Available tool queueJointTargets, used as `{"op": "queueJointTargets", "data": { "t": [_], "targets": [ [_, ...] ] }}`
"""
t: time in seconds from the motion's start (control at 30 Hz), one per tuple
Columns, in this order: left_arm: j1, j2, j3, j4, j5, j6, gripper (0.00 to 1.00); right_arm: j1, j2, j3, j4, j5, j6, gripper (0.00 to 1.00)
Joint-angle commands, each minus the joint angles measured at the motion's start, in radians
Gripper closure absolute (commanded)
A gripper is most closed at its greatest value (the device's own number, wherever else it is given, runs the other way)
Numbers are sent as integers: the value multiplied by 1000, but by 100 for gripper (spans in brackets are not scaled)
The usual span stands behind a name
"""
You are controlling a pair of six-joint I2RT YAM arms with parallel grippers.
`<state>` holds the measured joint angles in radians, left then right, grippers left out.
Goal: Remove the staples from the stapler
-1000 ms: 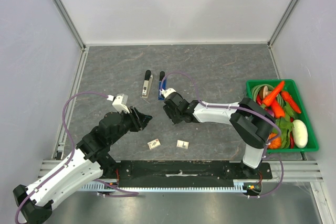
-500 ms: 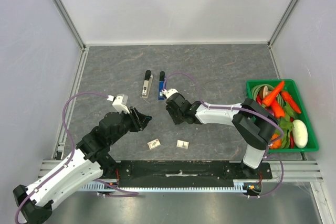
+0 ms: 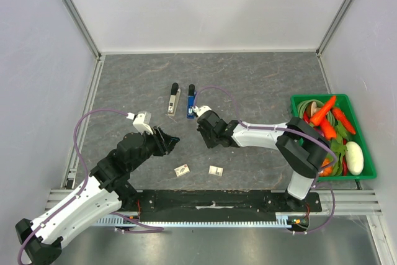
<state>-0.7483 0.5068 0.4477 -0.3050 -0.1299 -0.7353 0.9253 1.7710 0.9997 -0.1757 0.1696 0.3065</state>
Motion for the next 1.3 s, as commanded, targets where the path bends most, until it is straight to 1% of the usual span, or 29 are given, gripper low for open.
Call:
{"op": "queueJointTargets", "data": {
  "t": [0.0, 0.27, 0.5, 0.7, 1.0, 1.27],
  "targets": [
    [-2, -5, 29, 14, -7, 5, 52, 1, -59, -15, -48, -16, 17, 83],
    [-2, 2, 32, 14, -4, 5, 52, 21, -209, -52, -87, -24, 54, 82],
    [-2, -1, 36, 14, -2, 7, 52, 136, -314, -87, -166, 62, 103, 80],
    [-3, 10, 40, 14, 1, 7, 52, 217, -387, -145, -174, 74, 175, 79],
    [-2, 33, 43, 27, 16, 5, 53, 271, -395, -228, -137, 77, 255, 79],
    [-2, 39, 37, 32, 19, -1, 52, 296, -375, -265, -104, 80, 284, 79]
  ]
}}
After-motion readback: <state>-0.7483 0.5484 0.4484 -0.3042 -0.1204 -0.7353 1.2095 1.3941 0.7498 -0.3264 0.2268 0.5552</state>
